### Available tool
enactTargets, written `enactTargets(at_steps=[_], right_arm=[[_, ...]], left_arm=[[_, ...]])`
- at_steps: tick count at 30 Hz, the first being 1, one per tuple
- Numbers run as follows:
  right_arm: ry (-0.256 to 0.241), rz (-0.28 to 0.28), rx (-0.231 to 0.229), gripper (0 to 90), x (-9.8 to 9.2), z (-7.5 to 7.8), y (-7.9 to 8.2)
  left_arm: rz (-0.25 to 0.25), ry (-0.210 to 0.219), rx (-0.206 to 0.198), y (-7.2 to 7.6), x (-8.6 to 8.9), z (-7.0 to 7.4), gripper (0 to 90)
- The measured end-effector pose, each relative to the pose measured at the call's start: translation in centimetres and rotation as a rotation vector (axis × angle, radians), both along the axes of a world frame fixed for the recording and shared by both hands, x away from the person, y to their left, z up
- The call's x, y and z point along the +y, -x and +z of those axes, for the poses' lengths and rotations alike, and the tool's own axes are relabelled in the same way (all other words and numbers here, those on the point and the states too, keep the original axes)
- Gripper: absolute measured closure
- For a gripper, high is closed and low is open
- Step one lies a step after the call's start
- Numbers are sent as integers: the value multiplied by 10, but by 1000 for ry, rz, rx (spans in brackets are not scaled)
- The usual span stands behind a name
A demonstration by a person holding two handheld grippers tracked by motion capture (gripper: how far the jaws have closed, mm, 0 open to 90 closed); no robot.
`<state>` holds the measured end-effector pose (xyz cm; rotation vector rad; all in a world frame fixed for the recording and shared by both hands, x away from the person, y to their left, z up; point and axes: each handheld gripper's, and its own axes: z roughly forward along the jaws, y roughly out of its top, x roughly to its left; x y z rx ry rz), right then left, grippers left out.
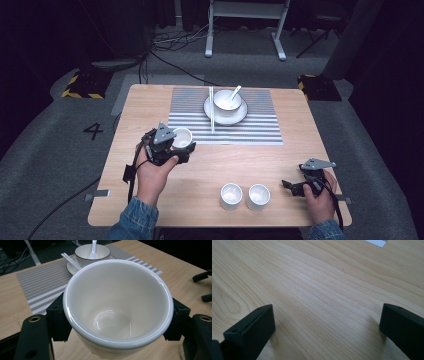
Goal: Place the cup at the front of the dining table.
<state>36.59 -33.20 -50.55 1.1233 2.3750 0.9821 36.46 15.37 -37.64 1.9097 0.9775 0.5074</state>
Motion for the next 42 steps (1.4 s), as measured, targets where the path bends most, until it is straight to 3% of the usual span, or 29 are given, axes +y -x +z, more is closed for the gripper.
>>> enactTargets(at_steps=[11, 21, 26, 33, 42], right_arm=[[-2, 0, 1, 2, 0, 0, 0], [-1, -1, 0, 3, 0, 0, 0], [0, 0, 0, 3, 0, 0, 0], [-1, -1, 0, 3, 0, 0, 0], [-1, 0, 0, 3, 0, 0, 0]], left_arm=[[8, -11, -14, -36, -1, 2, 263], [-4, -8, -1, -71, -12, -4, 263], [1, -33, -15, -89, -18, -6, 263], [15, -38, -5, -117, -26, -17, 263], [30, -43, 23, -141, -27, -34, 263]])
